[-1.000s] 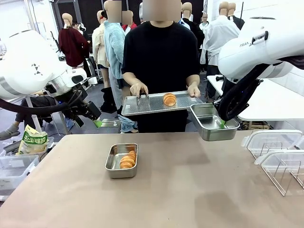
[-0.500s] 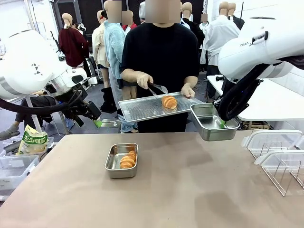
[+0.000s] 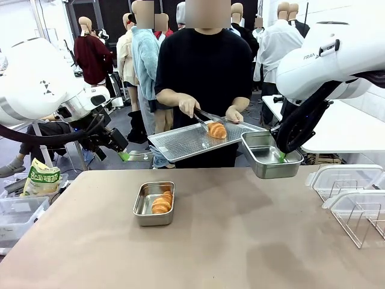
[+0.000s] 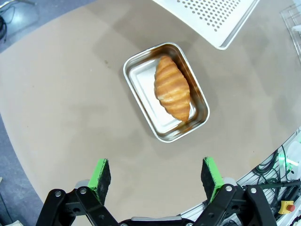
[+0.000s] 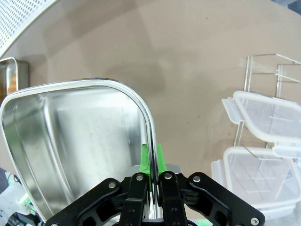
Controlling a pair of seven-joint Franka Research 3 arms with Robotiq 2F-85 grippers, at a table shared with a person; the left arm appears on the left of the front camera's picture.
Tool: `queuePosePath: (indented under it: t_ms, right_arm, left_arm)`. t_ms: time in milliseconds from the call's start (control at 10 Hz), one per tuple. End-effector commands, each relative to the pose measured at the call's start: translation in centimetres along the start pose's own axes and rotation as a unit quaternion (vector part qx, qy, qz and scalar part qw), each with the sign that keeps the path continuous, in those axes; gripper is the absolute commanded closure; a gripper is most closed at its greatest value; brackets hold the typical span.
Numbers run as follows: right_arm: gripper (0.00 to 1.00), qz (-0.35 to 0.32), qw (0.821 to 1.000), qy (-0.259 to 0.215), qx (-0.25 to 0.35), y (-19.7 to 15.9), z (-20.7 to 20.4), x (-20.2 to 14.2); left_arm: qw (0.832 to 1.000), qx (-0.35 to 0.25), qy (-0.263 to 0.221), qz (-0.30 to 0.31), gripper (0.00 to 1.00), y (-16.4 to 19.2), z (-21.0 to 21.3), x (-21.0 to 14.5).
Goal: Place the bread in airtight containers.
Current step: Once an object is inside an Airtight Container , place the container in the center of the table.
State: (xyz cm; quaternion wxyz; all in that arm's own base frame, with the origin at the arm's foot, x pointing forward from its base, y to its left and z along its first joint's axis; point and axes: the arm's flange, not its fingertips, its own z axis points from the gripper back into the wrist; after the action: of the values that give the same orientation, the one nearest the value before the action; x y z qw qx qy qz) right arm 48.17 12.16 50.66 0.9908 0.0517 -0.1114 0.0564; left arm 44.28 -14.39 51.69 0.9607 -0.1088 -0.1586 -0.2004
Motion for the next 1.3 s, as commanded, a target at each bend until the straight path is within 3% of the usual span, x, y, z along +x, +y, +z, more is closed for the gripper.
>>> queuePosePath:
  t_ms: [0, 1200]
  right_arm:
    - [1.0, -0.001, 1.0, -0.002, 0.001, 0.04, 0.16, 0.08]
    - [1.0, -0.001, 1.0, -0.002, 0.001, 0.04, 0.16, 0.08]
  left_arm:
    - [1.0, 0.0, -0.002, 0.0, 0.0, 0.04, 0.1, 0.31]
    - [1.0, 0.0, -0.002, 0.0, 0.0, 0.04, 0.1, 0.31]
